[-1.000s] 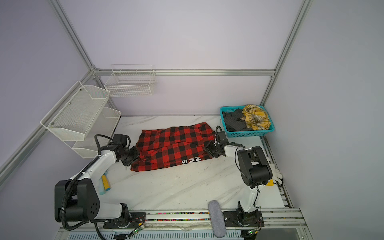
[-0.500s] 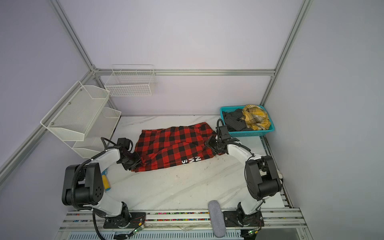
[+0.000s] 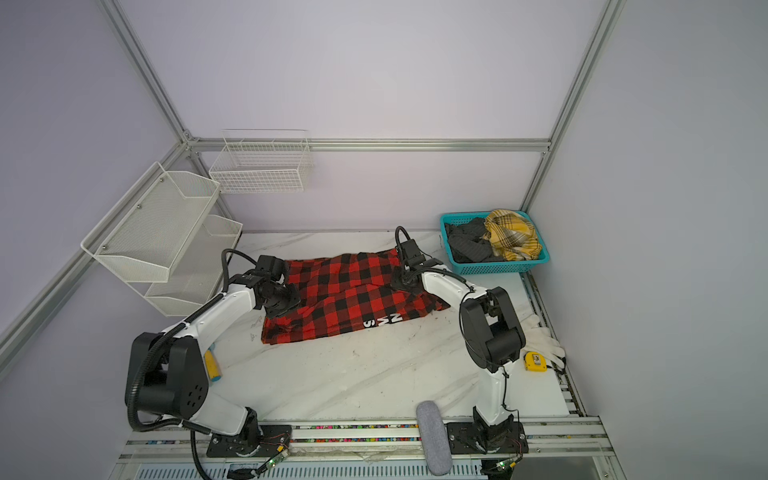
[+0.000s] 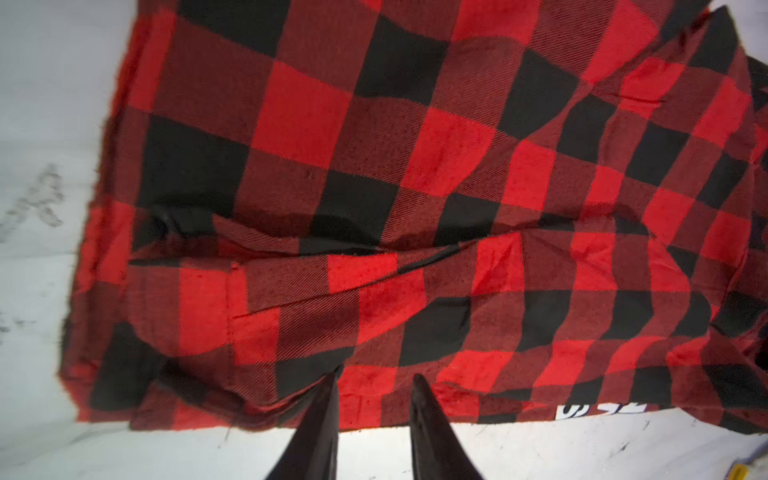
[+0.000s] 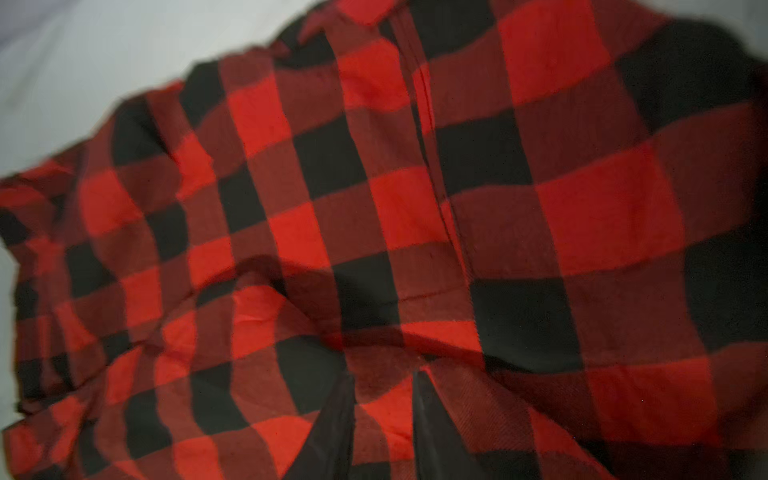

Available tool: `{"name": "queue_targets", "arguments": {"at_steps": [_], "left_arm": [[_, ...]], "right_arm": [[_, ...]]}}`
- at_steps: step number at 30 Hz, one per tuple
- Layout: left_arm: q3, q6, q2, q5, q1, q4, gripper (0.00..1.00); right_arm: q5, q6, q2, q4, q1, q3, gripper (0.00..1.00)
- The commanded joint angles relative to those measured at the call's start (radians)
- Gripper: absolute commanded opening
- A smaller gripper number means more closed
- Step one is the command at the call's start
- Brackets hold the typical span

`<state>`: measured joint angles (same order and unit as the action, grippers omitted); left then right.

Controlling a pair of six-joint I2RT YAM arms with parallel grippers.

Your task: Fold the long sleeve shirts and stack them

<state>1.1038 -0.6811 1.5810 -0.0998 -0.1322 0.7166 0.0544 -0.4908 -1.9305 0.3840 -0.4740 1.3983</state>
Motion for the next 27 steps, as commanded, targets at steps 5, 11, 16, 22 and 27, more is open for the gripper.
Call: {"name": "queue_targets", "arguments": {"at_steps": [5,11,16,22,27], "left_arm": [[-0.078,-0.027,0.105,-0.072,0.01,-0.068,0.15],[-0.177,-0.032,0.079,-0.071,0.04,-0.085,0.12],[-0.259,-0.024,-0.001,-0.046,0.049,-0.067,0.1],[-0.204,0.028,-0.072,-0.011,0.052,0.009,0.14],[0.054,0.075,-0.089,-0.025,0.052,0.045,0.43]], "right_arm": [[-0.063,0.044,-0.004,0.031,-0.027,-0.115,0.32],[-0.052,-0.005,0.081,0.021,-0.089,-0.267,0.32],[-0.03,-0.041,0.203,0.062,-0.12,-0.372,0.32],[0.039,-0.024,0.305,0.207,-0.118,-0.29,0.38],[-0.009,0.032,0.296,0.253,0.016,-0.031,0.59]]}}
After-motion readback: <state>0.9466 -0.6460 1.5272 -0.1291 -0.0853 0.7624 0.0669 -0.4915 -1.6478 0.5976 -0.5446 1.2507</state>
